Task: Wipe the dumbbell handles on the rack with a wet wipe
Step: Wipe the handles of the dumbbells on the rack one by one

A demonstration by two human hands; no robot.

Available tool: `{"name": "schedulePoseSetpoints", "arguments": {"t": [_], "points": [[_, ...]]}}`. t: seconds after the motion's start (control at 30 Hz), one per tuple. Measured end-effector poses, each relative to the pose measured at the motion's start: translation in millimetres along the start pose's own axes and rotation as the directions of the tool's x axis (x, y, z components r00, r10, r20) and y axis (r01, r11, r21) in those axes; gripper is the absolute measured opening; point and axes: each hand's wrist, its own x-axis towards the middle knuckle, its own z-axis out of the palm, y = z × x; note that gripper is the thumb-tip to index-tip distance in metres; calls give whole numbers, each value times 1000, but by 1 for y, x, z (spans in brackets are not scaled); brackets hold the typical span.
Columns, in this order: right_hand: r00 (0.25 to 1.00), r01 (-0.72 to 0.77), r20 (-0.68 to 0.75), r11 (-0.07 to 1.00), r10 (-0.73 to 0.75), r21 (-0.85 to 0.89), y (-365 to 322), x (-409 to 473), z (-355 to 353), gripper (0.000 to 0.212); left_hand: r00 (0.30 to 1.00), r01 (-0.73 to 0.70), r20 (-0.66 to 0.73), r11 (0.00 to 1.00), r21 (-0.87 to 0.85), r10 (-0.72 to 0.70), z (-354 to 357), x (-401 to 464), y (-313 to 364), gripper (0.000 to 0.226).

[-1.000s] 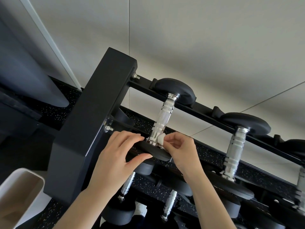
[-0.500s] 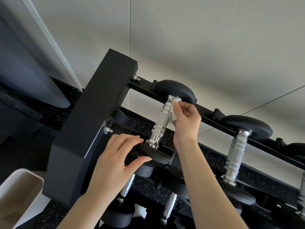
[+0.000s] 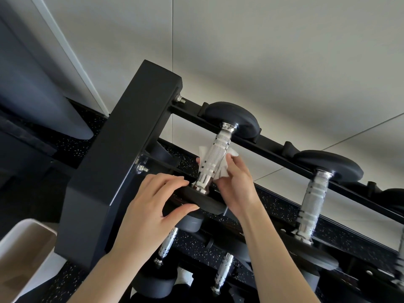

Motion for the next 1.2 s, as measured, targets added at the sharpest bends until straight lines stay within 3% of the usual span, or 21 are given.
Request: {"name": "schedulePoseSetpoints", "arguments": {"t": [0.13, 0.23, 0.37, 0.47, 0.6, 0.73, 0.87, 0.93, 1.0, 1.2], "points": [[998, -57, 1, 975, 59, -213, 5, -14, -8, 22, 1000, -10, -3, 1000, -3, 10, -1, 1, -1, 42], [998, -68, -31, 890, 60, -450, 3, -24, -11, 16, 1000, -6, -6, 1000, -14, 6, 0, 1, -1, 42], [993, 95, 35, 613, -108, -784, 4, -40, -5, 8, 1000, 7, -5, 1000, -24, -7, 0, 1, 1, 41], [960, 188, 95, 353, -264, -916, 1, -49, -5, 18, 1000, 4, -11, 1000, -12, -4, -2, 2, 1, 40], [875, 308, 222, 139, -430, -941, 0, -51, -3, 15, 999, 30, -15, 996, -79, -31, 0, 0, 0, 42], [821, 424, 385, -3, -421, -906, -2, -40, 6, 9, 994, 86, -53, 985, -152, -95, 1, -2, -4, 46], [870, 401, 421, -129, -255, -907, -9, -27, 20, 6, 983, 148, -67, 961, -234, -168, 3, -3, -6, 44], [923, 319, 363, -271, -130, -908, -14, -24, 30, 10, 983, 150, -65, 958, -245, -170, 3, -4, -6, 41], [953, 262, 298, -347, -55, -901, -17, -24, 39, 14, 983, 149, -65, 955, -257, -171, 3, -3, -7, 39], [969, 197, 245, -493, -34, -847, -17, -21, 49, 19, 980, 162, -72, 950, -269, -187, 4, -1, -9, 40]]}}
